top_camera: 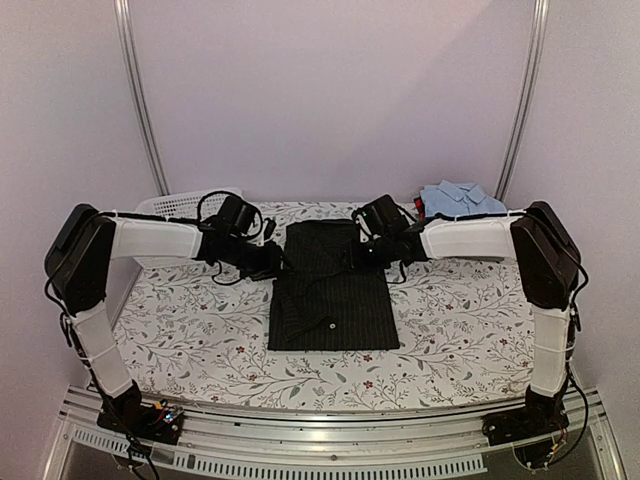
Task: Fold and stack the long sleeve shirts
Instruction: Fold the rectangle-folded shirt at the center of the board, then smooth out the 2/3-rectangle-folded shirt at the center of the board.
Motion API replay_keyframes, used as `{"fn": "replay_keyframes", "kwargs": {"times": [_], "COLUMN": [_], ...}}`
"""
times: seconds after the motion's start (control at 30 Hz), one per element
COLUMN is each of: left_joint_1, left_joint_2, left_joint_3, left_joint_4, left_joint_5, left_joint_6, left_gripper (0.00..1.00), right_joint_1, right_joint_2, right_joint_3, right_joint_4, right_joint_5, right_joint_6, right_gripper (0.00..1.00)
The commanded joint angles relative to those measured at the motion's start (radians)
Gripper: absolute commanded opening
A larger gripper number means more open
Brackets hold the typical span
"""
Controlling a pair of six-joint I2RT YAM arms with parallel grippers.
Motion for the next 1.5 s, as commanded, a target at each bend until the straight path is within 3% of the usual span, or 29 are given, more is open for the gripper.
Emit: {"fn": "replay_keyframes", "kwargs": {"times": [0.0,0.17,0.37,0.7,1.17,1.47], "left_joint_1": [0.002,-0.018,-0.047,-0.097,-0.142,-0.208], "left_joint_2": [-0.095,-0.184,-0.229,-0.191,-0.245,-0.246], "left_joint_3": [-0.059,-0.174,-0.27,-0.298,-0.317,-0.321], "left_joint_4": [-0.03,-0.034,-0.031,0.004,-0.035,-0.055], "left_joint_5": [0.001,-0.006,-0.037,-0.029,-0.012,-0.032], "left_joint_6": [0.014,-0.001,-0.037,-0.062,-0.04,-0.048], "left_gripper": [0.4,0.31,0.15,0.1,0.13,0.27], "right_joint_1": [0.008,0.02,0.086,0.141,0.04,0.039], "right_joint_2": [0.02,-0.076,-0.138,0.049,0.358,0.314], "right_joint_3": [0.073,0.01,-0.052,0.127,0.423,0.447], "right_joint_4": [-0.078,-0.095,-0.071,-0.065,-0.159,-0.17], "right_joint_5": [0.004,0.003,-0.037,-0.144,-0.202,-0.196], "right_joint_6": [-0.059,-0.058,-0.036,-0.038,-0.042,-0.065], "right_gripper": [0.5,0.52,0.37,0.23,0.26,0.35]}}
